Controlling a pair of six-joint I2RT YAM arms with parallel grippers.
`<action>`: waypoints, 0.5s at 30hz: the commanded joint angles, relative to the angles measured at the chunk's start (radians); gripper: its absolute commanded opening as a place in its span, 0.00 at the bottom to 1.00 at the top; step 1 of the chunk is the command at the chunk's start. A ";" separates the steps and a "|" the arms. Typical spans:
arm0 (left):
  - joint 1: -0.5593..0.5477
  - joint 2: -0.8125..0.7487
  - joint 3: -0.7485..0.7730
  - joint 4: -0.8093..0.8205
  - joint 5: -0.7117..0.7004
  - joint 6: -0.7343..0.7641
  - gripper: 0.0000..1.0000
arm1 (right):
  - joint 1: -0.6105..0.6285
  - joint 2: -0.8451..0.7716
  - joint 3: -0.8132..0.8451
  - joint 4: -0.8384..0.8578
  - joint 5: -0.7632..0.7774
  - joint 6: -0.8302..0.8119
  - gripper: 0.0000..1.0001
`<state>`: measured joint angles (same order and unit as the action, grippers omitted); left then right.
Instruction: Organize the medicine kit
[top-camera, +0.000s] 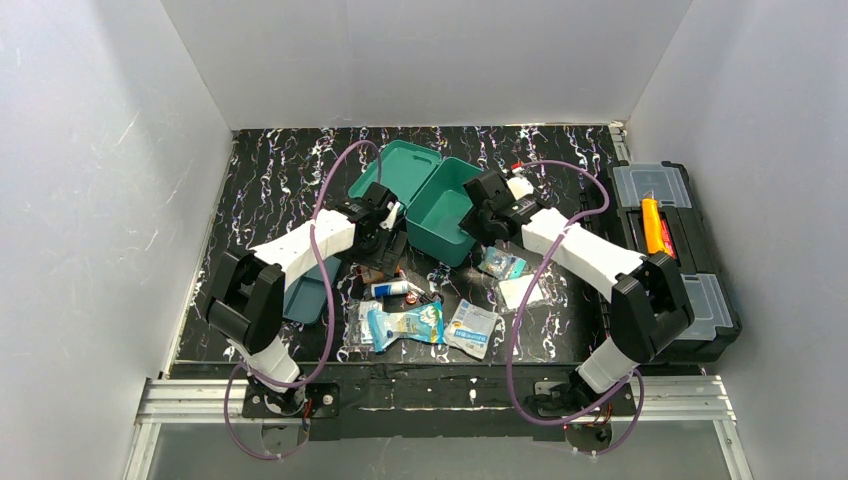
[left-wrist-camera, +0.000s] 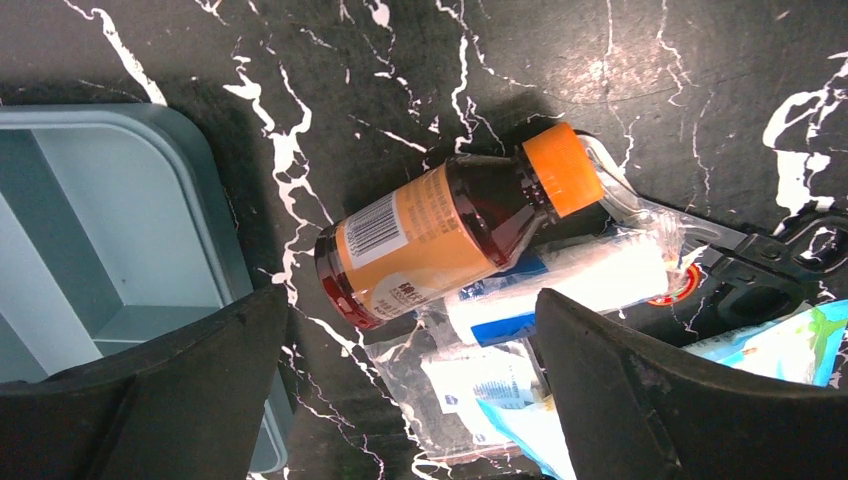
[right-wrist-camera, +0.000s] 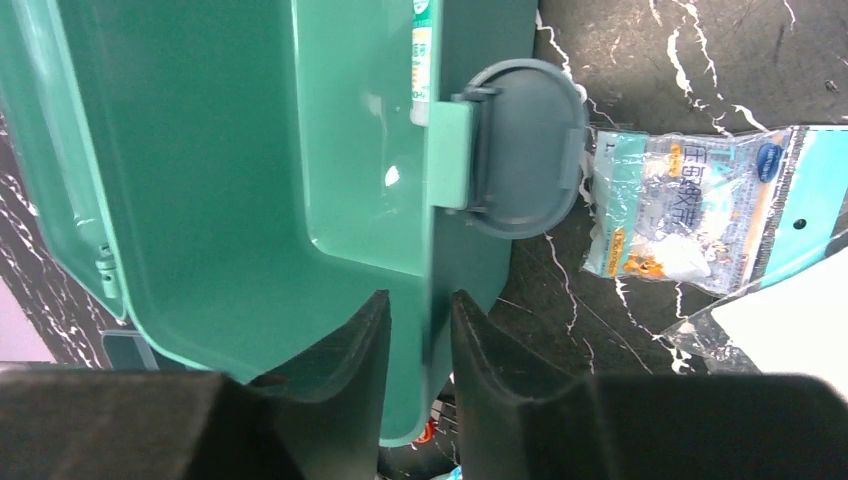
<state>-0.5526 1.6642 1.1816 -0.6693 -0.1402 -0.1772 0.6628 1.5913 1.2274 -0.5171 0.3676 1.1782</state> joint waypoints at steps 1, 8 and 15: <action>0.004 -0.005 0.037 0.004 0.021 0.063 0.90 | 0.000 -0.049 0.025 0.013 0.016 -0.002 0.44; 0.004 0.046 0.055 0.005 0.033 0.095 0.84 | 0.000 -0.107 -0.015 0.018 0.000 -0.024 0.52; 0.004 0.080 0.050 0.009 0.034 0.108 0.79 | 0.000 -0.207 -0.078 0.026 0.009 -0.042 0.56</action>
<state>-0.5518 1.7451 1.2129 -0.6468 -0.1143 -0.0925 0.6632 1.4502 1.1793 -0.5121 0.3573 1.1538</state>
